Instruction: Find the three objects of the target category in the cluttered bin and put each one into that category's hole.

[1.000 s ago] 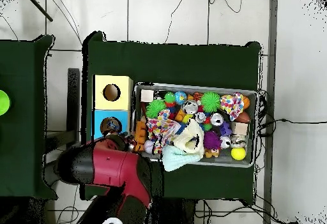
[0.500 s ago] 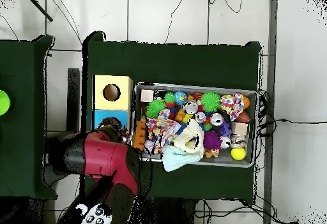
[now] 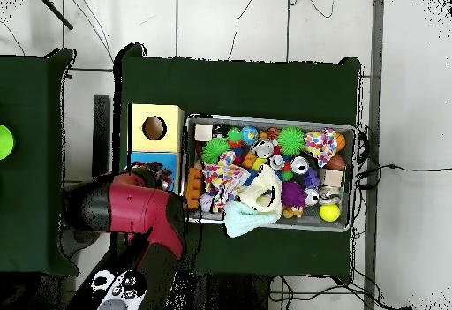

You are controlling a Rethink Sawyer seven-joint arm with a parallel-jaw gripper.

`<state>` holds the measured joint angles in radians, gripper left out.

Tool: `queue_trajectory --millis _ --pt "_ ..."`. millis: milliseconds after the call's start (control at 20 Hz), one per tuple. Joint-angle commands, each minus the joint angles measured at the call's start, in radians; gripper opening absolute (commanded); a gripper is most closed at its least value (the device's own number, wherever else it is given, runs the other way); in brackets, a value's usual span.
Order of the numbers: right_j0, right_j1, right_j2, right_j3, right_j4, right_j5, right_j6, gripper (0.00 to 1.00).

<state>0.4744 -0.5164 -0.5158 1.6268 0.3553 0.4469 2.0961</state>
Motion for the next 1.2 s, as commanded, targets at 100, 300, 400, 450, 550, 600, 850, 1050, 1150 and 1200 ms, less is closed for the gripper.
queue_trajectory --millis 100,300,400,450,550,600,850,1050,1150,1200 --pt "-0.021 0.064 0.039 -0.045 0.04 0.061 0.249 0.0" --pt "-0.028 0.062 0.053 -0.046 0.043 0.074 0.24 0.0" --pt "-0.033 0.059 0.059 -0.039 0.049 0.075 0.237 1.0" --pt "-0.038 0.056 0.065 -0.036 0.048 0.075 0.23 1.0" --pt "-0.047 0.051 0.077 -0.031 0.047 0.074 0.215 1.0" --pt "-0.048 0.052 0.078 -0.031 0.044 0.083 0.21 1.0" --pt "-0.063 0.057 0.087 -0.041 0.053 0.136 0.218 1.0" --pt "-0.071 0.06 0.088 -0.053 0.051 0.143 0.211 1.0" --pt "-0.085 0.053 0.089 -0.062 0.041 0.148 0.191 1.0" --pt "-0.092 0.049 0.08 -0.072 0.031 0.153 0.177 1.0"
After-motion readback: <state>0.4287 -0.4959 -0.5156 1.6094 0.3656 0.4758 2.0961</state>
